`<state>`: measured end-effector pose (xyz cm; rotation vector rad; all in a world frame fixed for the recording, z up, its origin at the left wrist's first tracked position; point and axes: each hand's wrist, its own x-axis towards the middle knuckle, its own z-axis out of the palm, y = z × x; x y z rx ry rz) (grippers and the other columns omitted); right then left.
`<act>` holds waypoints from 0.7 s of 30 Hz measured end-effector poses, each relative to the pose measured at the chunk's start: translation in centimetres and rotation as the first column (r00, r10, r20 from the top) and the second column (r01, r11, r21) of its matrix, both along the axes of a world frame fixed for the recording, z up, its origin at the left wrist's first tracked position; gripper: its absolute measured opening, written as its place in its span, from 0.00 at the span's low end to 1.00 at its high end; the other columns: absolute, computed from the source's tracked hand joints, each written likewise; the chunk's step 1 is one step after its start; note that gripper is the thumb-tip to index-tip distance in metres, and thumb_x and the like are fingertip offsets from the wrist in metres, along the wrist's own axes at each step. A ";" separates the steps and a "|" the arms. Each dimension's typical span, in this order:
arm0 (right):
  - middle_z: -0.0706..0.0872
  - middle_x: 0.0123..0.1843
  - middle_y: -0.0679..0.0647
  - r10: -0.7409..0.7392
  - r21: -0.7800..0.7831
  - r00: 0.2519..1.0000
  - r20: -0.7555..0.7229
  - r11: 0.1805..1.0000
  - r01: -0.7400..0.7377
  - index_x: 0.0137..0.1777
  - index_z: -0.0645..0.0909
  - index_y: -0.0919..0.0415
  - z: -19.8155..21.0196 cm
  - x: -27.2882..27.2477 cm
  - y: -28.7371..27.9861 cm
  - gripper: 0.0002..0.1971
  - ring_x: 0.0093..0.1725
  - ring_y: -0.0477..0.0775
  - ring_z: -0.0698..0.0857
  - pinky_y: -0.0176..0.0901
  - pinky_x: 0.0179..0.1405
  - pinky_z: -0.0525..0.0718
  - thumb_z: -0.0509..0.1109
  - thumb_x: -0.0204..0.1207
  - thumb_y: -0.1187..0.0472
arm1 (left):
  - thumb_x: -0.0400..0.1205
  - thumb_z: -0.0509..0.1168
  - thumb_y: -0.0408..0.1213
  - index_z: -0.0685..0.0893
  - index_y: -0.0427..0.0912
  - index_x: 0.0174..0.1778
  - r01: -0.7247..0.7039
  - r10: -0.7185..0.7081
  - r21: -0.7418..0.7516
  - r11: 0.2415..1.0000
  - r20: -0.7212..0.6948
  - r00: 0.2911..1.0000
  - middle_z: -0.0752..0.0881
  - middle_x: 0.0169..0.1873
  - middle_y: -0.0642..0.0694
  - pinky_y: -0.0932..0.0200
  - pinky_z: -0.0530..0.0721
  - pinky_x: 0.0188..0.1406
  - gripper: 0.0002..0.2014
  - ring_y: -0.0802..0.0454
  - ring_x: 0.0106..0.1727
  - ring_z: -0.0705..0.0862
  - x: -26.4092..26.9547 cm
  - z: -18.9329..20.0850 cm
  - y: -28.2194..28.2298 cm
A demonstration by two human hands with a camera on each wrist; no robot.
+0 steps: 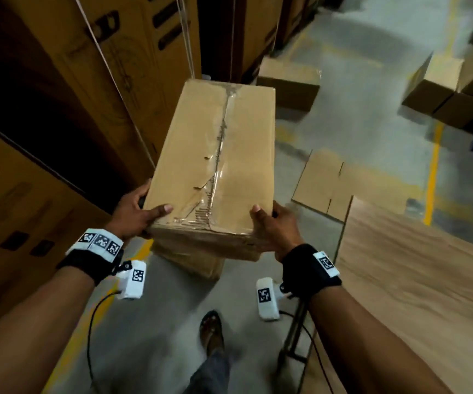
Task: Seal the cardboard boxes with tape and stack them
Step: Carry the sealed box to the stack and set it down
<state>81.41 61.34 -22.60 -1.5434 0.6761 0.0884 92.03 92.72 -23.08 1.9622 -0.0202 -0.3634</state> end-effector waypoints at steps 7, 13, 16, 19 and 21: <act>0.88 0.58 0.58 0.083 0.163 0.961 -0.263 0.986 -0.040 0.74 0.81 0.50 -5.0 3.0 5.3 0.16 0.53 0.66 0.88 0.68 0.41 0.94 0.70 0.87 0.53 | 0.73 0.85 0.46 0.77 0.54 0.84 0.111 -0.104 0.059 0.992 -0.101 0.989 0.89 0.69 0.51 0.48 0.86 0.69 0.42 0.51 0.68 0.87 6.3 -6.6 6.6; 0.91 0.60 0.55 0.022 0.076 0.956 -0.292 0.997 0.000 0.73 0.81 0.46 -9.9 3.5 8.1 0.19 0.53 0.64 0.91 0.69 0.50 0.93 0.74 0.83 0.53 | 0.66 0.86 0.45 0.77 0.41 0.83 0.164 -0.137 0.201 0.966 -0.140 0.981 0.88 0.67 0.41 0.50 0.83 0.71 0.47 0.45 0.65 0.88 8.1 -11.0 7.1; 0.90 0.61 0.53 0.096 -0.005 0.935 -0.341 0.995 -0.104 0.75 0.79 0.43 -11.2 3.6 8.5 0.21 0.51 0.64 0.92 0.67 0.45 0.94 0.74 0.82 0.56 | 0.61 0.87 0.52 0.78 0.38 0.81 0.142 -0.102 0.259 0.955 -0.162 0.981 0.88 0.67 0.38 0.41 0.85 0.72 0.52 0.41 0.66 0.89 8.2 -14.1 7.7; 0.88 0.62 0.56 0.197 -0.013 0.891 -0.410 0.975 -0.222 0.78 0.78 0.50 -11.6 3.5 8.3 0.25 0.48 0.61 0.92 0.63 0.39 0.95 0.71 0.83 0.65 | 0.65 0.89 0.34 0.79 0.32 0.77 0.144 -0.086 0.311 0.940 -0.195 0.977 0.89 0.64 0.35 0.43 0.86 0.69 0.44 0.38 0.63 0.89 7.9 -14.7 7.8; 0.88 0.67 0.54 0.253 -0.004 0.863 -0.437 0.959 -0.283 0.78 0.80 0.55 -11.8 3.4 8.1 0.25 0.48 0.56 0.91 0.61 0.41 0.95 0.70 0.81 0.69 | 0.68 0.86 0.24 0.79 0.29 0.77 0.178 -0.111 0.338 0.924 -0.211 0.971 0.88 0.64 0.34 0.46 0.85 0.67 0.40 0.39 0.63 0.88 7.9 -14.9 8.0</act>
